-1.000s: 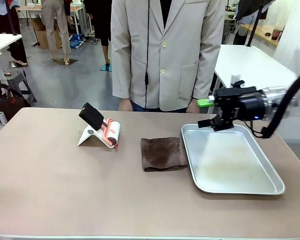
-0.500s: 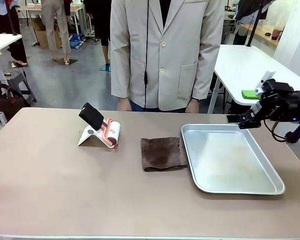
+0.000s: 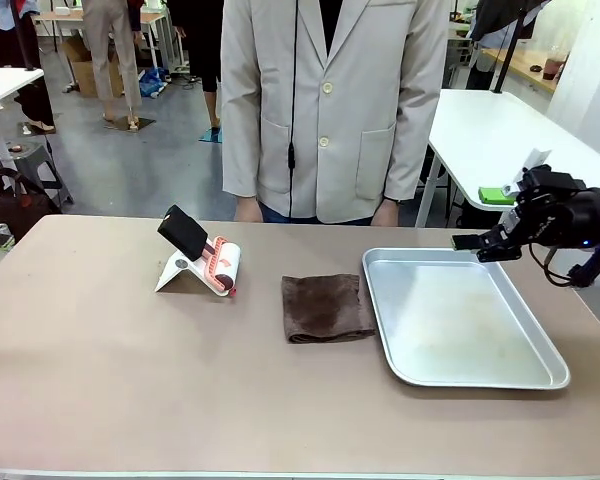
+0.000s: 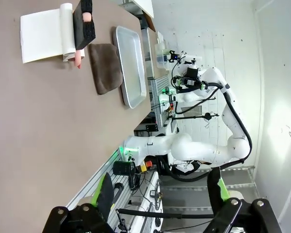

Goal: Clean the surface of the table.
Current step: Return the Lint Roller and towel to their original positions.

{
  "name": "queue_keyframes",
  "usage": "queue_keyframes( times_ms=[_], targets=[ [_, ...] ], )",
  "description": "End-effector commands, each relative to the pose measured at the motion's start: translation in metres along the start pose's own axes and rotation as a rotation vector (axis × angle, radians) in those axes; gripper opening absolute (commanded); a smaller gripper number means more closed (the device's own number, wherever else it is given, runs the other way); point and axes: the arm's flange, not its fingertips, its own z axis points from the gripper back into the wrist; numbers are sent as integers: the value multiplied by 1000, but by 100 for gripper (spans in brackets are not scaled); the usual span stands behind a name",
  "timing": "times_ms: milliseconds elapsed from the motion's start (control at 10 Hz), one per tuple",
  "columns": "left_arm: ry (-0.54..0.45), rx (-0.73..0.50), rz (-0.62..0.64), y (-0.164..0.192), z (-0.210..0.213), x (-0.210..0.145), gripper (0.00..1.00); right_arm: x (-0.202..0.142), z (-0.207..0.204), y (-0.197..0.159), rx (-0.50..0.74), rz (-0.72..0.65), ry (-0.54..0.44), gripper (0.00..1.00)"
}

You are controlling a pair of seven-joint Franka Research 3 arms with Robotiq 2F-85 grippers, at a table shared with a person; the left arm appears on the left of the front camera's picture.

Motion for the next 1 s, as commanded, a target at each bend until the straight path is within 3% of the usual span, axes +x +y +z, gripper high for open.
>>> queue_keyframes(
  times_ms=[0, 900],
  targets=[
    [-4, -2, -14, -3, -3, -9, 100, -1, 2, 5, 19, 9, 1, 100],
    [-4, -2, -14, -3, -3, -9, 100, -1, 2, 5, 19, 9, 1, 100]
  ],
)
